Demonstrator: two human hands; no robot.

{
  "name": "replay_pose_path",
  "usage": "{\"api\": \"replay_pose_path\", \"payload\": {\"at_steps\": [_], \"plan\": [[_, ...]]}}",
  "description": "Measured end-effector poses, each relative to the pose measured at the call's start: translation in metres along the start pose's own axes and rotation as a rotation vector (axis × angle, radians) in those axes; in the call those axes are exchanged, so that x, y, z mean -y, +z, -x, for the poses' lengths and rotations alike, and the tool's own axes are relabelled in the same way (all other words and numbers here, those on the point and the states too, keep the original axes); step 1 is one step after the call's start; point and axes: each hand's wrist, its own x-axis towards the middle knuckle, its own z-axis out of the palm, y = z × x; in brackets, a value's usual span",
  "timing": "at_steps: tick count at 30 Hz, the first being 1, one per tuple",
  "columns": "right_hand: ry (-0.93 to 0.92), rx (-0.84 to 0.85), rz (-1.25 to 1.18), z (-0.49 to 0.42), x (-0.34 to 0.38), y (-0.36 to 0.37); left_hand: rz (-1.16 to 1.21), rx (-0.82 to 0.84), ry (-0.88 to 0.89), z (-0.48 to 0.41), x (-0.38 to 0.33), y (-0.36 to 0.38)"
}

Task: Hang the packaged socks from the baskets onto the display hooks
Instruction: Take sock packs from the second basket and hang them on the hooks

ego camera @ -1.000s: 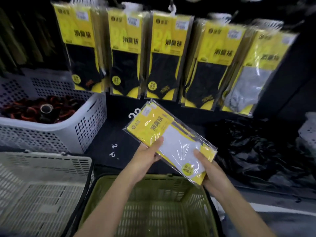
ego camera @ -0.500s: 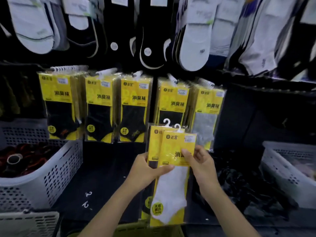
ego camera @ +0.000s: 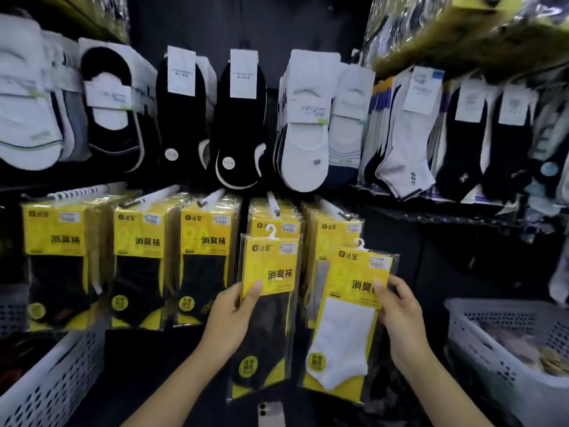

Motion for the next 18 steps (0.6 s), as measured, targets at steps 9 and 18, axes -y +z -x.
{"api": "replay_pose_path", "payload": {"at_steps": [9, 18], "plan": [[-0.02, 0.094, 0.05, -0.018, 0.023, 0.003, 0.106, 0.018, -0.101, -0.009, -0.014, 0.005], [0.117, 0.371, 0.009, 0.047, 0.005, 0.036, 0.441, -0.054, -0.213, 0.01, -0.024, 0.024]]}}
